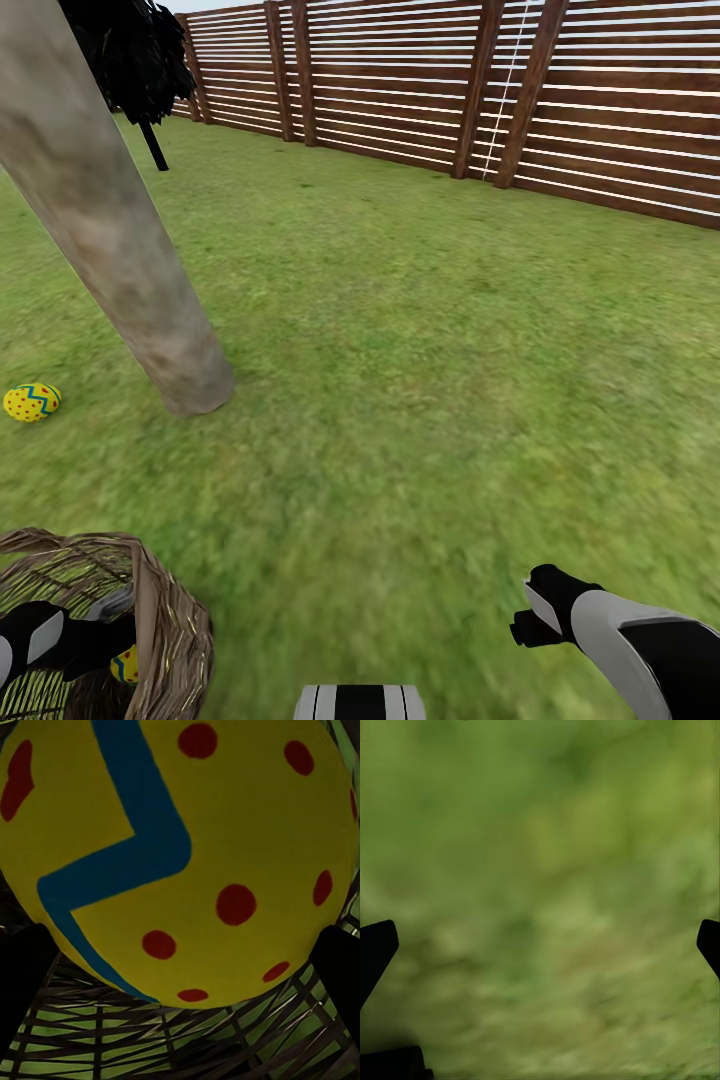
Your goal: Take the three Easter eggs out of the wicker basket on the lawn in the garden, then place them on the lawn next to a single tree (choose any tree) so that all three eggs are next to the same tree and none are left in the basket.
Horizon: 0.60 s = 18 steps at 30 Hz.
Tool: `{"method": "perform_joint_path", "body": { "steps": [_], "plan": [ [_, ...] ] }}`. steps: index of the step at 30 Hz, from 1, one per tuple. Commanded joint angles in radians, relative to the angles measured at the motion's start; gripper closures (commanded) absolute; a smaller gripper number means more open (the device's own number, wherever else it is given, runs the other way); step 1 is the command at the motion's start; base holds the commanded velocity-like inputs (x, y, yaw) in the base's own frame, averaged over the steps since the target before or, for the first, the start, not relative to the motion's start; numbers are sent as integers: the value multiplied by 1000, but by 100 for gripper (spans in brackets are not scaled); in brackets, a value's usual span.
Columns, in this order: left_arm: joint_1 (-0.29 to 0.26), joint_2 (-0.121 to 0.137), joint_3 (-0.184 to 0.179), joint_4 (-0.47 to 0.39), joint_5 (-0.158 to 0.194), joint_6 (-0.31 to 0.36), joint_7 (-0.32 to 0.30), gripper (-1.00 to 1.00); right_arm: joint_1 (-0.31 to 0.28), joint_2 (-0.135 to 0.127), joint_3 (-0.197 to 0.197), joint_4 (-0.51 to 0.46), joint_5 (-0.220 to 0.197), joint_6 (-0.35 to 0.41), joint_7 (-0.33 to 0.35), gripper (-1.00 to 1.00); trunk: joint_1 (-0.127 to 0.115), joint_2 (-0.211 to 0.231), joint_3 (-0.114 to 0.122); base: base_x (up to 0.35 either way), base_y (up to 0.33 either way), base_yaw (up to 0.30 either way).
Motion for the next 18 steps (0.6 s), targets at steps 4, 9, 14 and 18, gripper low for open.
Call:
{"method": "perform_joint_path", "body": {
  "steps": [4,9,14,18],
  "plan": [
    [0,-11,16,2,-6,4,-3,100,-1,0,3,2,4,2,1,-100,0,0,-1,0,0,0],
    [0,-16,16,3,-6,3,-3,100,-1,0,3,2,4,2,1,-100,0,0,-1,0,0,0],
    [0,-18,16,3,-6,3,-3,100,-1,0,3,2,4,2,1,-100,0,0,-1,0,0,0],
    [0,-19,16,3,-6,4,-3,100,-1,0,4,2,4,2,1,-100,0,0,-1,0,0,0]
  ]
}}
